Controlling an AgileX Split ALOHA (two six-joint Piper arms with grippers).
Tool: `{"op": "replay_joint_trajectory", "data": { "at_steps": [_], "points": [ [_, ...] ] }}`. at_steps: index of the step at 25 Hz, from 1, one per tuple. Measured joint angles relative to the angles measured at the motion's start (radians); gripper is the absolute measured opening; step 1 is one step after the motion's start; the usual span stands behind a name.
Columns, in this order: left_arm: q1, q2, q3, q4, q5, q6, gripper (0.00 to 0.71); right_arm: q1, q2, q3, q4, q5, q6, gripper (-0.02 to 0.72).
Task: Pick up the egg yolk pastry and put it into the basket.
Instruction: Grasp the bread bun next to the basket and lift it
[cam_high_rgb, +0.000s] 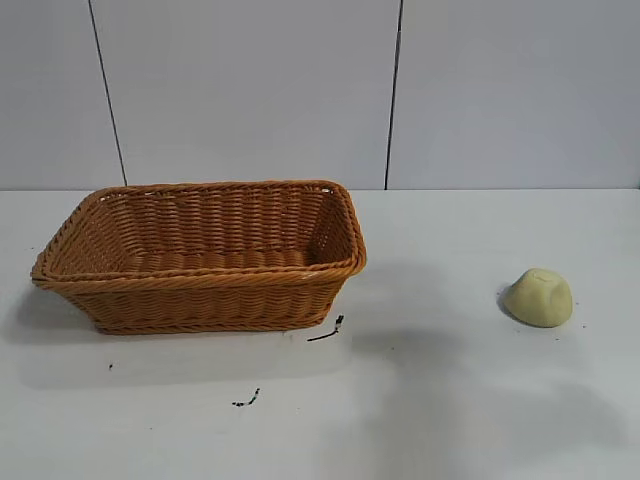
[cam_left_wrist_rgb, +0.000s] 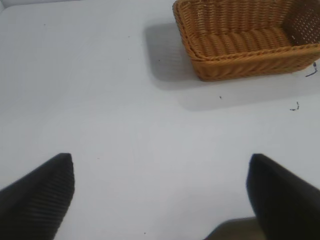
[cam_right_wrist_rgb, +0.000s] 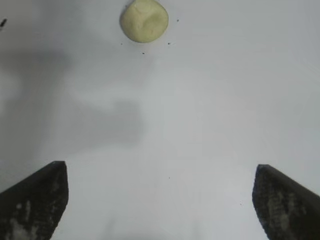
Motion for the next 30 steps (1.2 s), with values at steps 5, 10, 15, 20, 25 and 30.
{"op": "replay_joint_trajectory", "data": {
  "at_steps": [5, 10, 15, 20, 25, 30],
  "points": [
    [0.0, 0.0, 0.0, 0.0, 0.0, 0.0, 0.696, 0.056, 0.234, -0.187, 0.0, -0.01, -0.02, 0.693],
    [0.0, 0.0, 0.0, 0.0, 0.0, 0.0, 0.696, 0.078, 0.383, -0.322, 0.0, -0.016, -0.026, 0.693],
    [0.0, 0.0, 0.0, 0.0, 0.0, 0.0, 0.696, 0.078, 0.493, -0.378, 0.0, -0.023, -0.026, 0.693],
    [0.0, 0.0, 0.0, 0.0, 0.0, 0.0, 0.696, 0.078, 0.607, -0.381, 0.0, -0.034, -0.021, 0.693],
    [0.0, 0.0, 0.0, 0.0, 0.0, 0.0, 0.696, 0.078, 0.667, -0.381, -0.006, -0.068, -0.018, 0.693],
    [0.0, 0.0, 0.0, 0.0, 0.0, 0.0, 0.696, 0.078, 0.673, -0.386, -0.009, -0.091, -0.018, 0.692]
  ]
}}
